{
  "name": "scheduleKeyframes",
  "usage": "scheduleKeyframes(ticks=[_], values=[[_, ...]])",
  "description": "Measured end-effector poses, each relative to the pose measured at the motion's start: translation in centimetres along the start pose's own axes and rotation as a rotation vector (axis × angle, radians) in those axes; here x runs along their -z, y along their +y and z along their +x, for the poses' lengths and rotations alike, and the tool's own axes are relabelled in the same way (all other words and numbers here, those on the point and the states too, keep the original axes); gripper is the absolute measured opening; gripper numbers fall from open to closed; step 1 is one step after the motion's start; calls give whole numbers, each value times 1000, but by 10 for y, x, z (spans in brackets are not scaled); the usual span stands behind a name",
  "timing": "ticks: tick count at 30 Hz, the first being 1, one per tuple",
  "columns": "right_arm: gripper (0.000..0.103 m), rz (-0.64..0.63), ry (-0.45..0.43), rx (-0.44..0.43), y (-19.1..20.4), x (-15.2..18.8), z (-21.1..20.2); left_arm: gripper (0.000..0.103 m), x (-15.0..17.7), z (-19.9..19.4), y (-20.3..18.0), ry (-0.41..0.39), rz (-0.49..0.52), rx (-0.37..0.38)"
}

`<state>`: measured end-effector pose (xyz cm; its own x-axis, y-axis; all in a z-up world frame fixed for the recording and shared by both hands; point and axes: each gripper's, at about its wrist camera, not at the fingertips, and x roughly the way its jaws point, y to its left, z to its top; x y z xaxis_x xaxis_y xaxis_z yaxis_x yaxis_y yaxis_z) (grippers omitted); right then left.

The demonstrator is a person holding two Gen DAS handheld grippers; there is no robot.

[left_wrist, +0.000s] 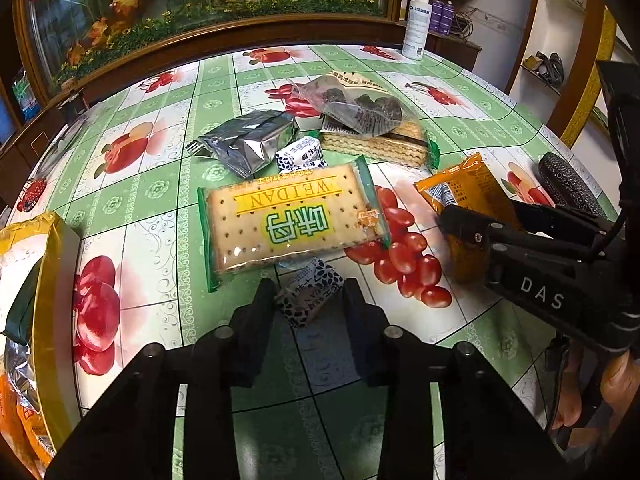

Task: Organize snacks
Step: 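Grasp the orange chip bag with the right tool while the left tool lowers onto the small white-black packet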

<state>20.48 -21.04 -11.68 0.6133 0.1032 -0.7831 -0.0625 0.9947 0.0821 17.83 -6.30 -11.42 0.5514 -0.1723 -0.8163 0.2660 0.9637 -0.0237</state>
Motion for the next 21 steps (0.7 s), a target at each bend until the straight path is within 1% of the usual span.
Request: scheduleKeyframes(ticks=[3, 4, 5, 8, 11, 15, 21], values=[[47, 1, -2, -4, 0, 1, -1, 31, 2, -1, 2, -1, -14, 15], [47, 1, -3, -5, 0, 1, -2, 28, 2, -2, 3, -3, -25, 24], [46, 2, -4, -6, 0, 1, -3, 16, 3, -3, 4, 0, -33, 28], [44, 2, -7, -8, -1, 3, -5, 16, 5, -5, 9, 2, -63, 48], [43, 2, -8, -10, -1, 5, -7, 16, 7, -6, 9, 1, -63, 48], [43, 5, -8, -11, -2, 6, -9, 16, 10, -9, 10, 0, -73, 81], [37, 10, -18, -15, -6, 9, -15, 16, 12, -18, 10, -27, -77, 70]])
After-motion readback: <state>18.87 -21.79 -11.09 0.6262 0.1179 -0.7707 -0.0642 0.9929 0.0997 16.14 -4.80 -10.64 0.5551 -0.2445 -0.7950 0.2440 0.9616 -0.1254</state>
